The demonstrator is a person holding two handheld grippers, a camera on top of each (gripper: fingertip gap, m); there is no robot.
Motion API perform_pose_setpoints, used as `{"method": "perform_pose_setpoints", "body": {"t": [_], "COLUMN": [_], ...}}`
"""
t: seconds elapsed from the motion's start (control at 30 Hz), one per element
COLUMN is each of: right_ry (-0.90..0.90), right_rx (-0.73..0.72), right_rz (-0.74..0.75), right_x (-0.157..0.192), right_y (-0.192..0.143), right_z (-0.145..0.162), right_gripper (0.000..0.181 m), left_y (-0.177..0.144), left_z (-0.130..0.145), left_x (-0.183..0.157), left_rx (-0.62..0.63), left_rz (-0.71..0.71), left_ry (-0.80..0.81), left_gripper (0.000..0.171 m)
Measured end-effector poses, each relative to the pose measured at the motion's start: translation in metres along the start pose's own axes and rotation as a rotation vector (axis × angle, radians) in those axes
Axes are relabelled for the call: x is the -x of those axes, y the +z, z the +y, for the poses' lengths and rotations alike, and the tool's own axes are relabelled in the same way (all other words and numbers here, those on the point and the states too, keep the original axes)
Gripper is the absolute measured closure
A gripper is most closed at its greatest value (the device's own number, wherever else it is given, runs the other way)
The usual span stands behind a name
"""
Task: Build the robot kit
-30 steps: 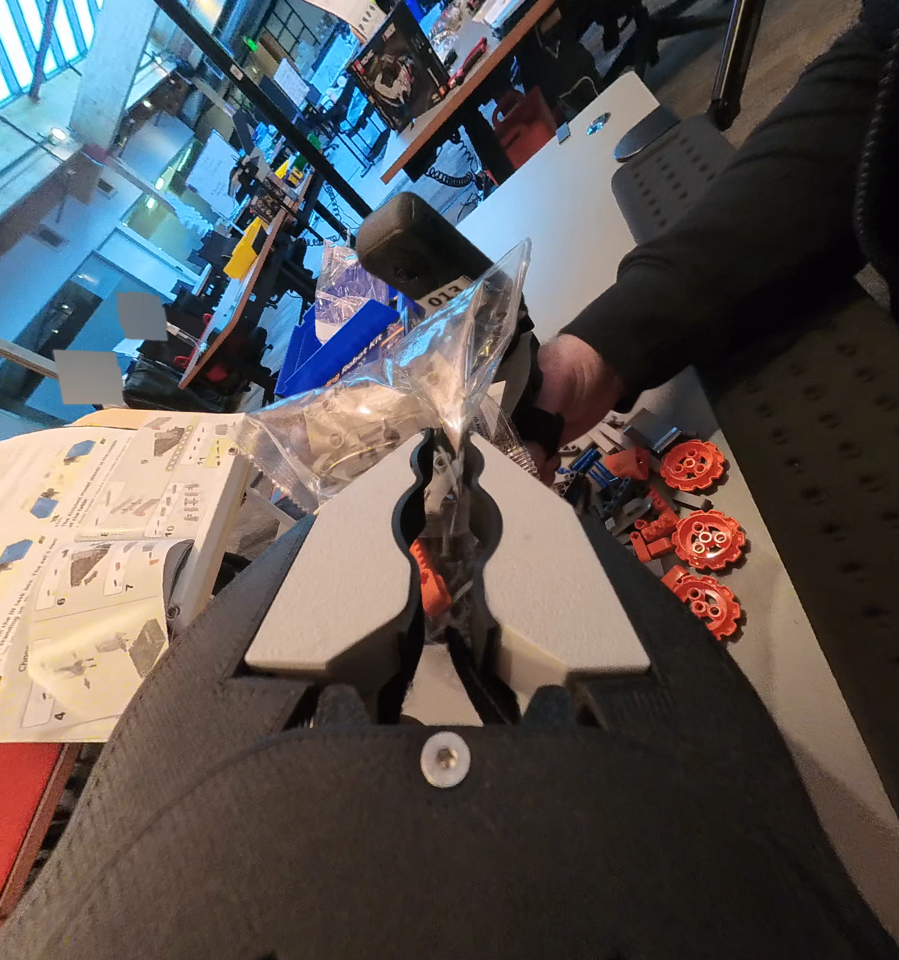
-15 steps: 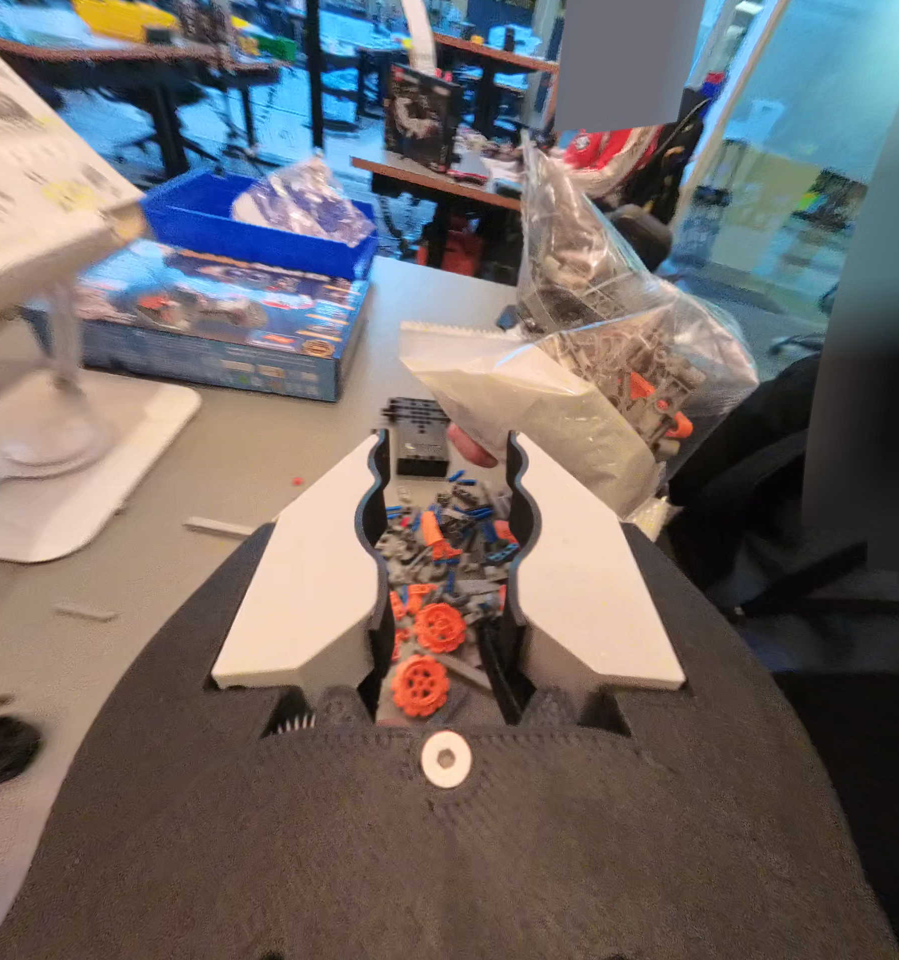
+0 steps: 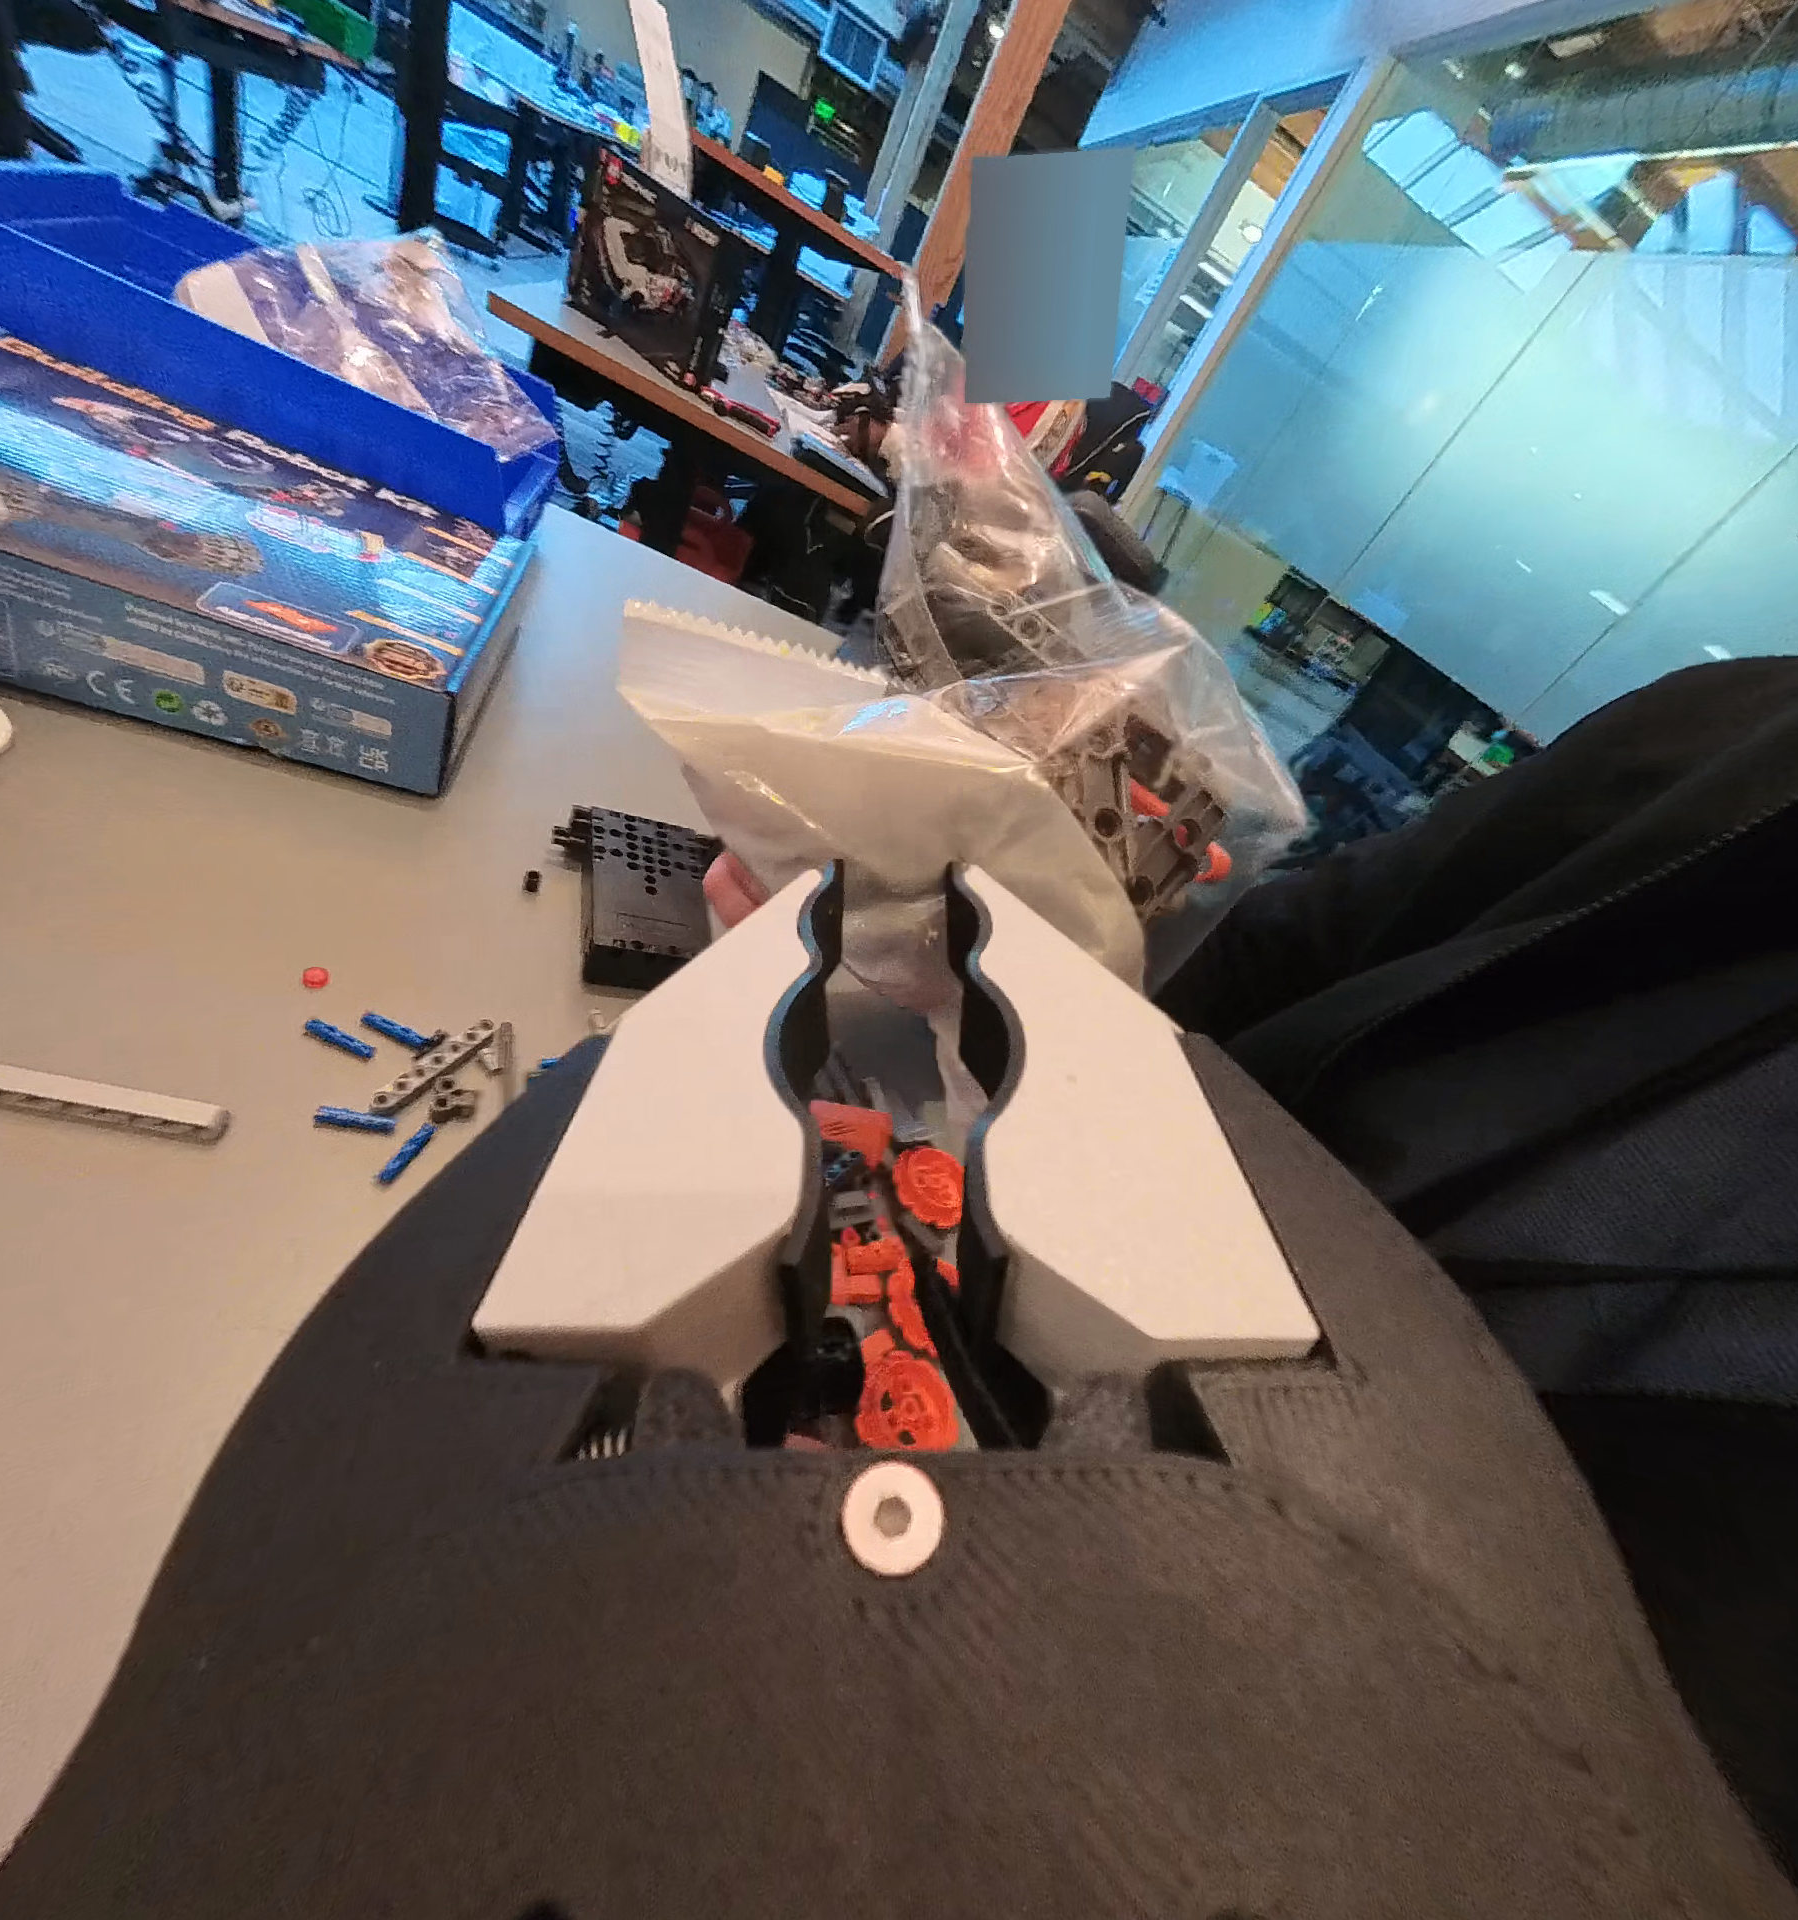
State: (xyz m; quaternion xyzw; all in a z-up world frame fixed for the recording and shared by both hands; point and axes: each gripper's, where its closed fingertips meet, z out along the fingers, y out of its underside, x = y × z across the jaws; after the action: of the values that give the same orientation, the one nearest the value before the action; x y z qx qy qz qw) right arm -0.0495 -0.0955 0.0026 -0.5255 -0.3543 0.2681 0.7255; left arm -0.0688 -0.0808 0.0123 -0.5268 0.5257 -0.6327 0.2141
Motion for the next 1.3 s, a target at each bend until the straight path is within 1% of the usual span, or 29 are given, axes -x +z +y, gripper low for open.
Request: {"method": "perform_pose_setpoints", "body": {"t": [0.1, 0.13, 0.23, 0.33, 0.43, 0.5, 0.53, 0.57, 0.6, 0.67, 0.73, 0.77, 0.83, 0.93, 0.97, 1.07, 1.1, 1.17, 1.23, 1.3], "right_ry": [-0.11, -0.156, -0.287, -0.336, -0.39, -0.447, -0.48, -0.509, -0.541, -0.629, -0.707, -0.732, -0.754, -0.754, -0.733, -0.66, -0.618, -0.536, -0.435, -0.335], "right_rx": [0.112, 0.171, 0.353, 0.451, 0.544, 0.614, 0.635, 0.652, 0.672, 0.72, 0.77, 0.776, 0.767, 0.755, 0.74, 0.682, 0.654, 0.585, 0.495, 0.415], "right_rz": [0.089, 0.123, 0.206, 0.226, 0.253, 0.273, 0.28, 0.288, 0.295, 0.311, 0.325, 0.325, 0.336, 0.364, 0.359, 0.346, 0.336, 0.323, 0.31, 0.297], "right_x": [-0.011, -0.017, -0.03, -0.033, -0.037, -0.04, -0.04, -0.04, -0.04, -0.041, -0.041, -0.04, -0.039, -0.042, -0.041, -0.039, -0.037, -0.036, -0.036, -0.037], "right_y": [-0.001, -0.003, -0.008, -0.008, -0.009, -0.01, -0.01, -0.01, -0.009, -0.009, -0.008, -0.006, -0.005, -0.006, -0.005, -0.004, -0.004, -0.005, -0.006, -0.007], "right_z": [0.013, 0.021, 0.046, 0.059, 0.071, 0.079, 0.08, 0.081, 0.082, 0.084, 0.087, 0.087, 0.083, 0.077, 0.076, 0.07, 0.069, 0.061, 0.052, 0.043], "right_gripper": [0.162, 0.162, 0.163, 0.164, 0.165, 0.165, 0.165, 0.166, 0.166, 0.166, 0.166, 0.166, 0.166, 0.165, 0.165, 0.162, 0.157, 0.142, 0.129, 0.121], "left_y": [-0.009, -0.012, -0.015, -0.006, 0.011, 0.02, 0.022, 0.024, 0.025, 0.027, 0.031, 0.034, 0.032, 0.03, 0.03, 0.031, 0.03, 0.023, 0.016, 0.006], "left_z": [-0.005, -0.009, -0.015, -0.01, 0.005, 0.007, 0.007, 0.006, 0.004, -0.001, 0.002, 0.004, 0.0, -0.005, -0.006, -0.011, -0.013, -0.021, -0.029, -0.04], "left_x": [0.009, 0.01, -0.005, -0.018, -0.023, -0.016, -0.01, -0.005, -0.001, 0.005, 0.01, 0.012, 0.018, 0.018, 0.017, 0.011, 0.009, 0.005, -0.005, -0.011], "left_rx": [0.006, 0.001, 0.004, 0.061, 0.152, 0.174, 0.18, 0.187, 0.177, 0.138, 0.131, 0.139, 0.109, 0.09, 0.088, 0.067, 0.056, 0.009, -0.033, -0.105], "left_rz": [-0.076, -0.092, -0.072, -0.109, -0.16, -0.263, -0.314, -0.355, -0.374, -0.378, -0.354, -0.346, -0.367, -0.35, -0.35, -0.305, -0.277, -0.217, -0.115, -0.032], "left_ry": [0.061, 0.086, 0.178, 0.325, 0.419, 0.481, 0.493, 0.484, 0.467, 0.396, 0.333, 0.31, 0.308, 0.309, 0.327, 0.35, 0.336, 0.321, 0.306, 0.276], "left_gripper": [0.137, 0.134, 0.13, 0.127, 0.115, 0.114, 0.114, 0.11, 0.108, 0.108, 0.114, 0.123, 0.149, 0.169, 0.171, 0.171, 0.171, 0.171, 0.171, 0.171]}}
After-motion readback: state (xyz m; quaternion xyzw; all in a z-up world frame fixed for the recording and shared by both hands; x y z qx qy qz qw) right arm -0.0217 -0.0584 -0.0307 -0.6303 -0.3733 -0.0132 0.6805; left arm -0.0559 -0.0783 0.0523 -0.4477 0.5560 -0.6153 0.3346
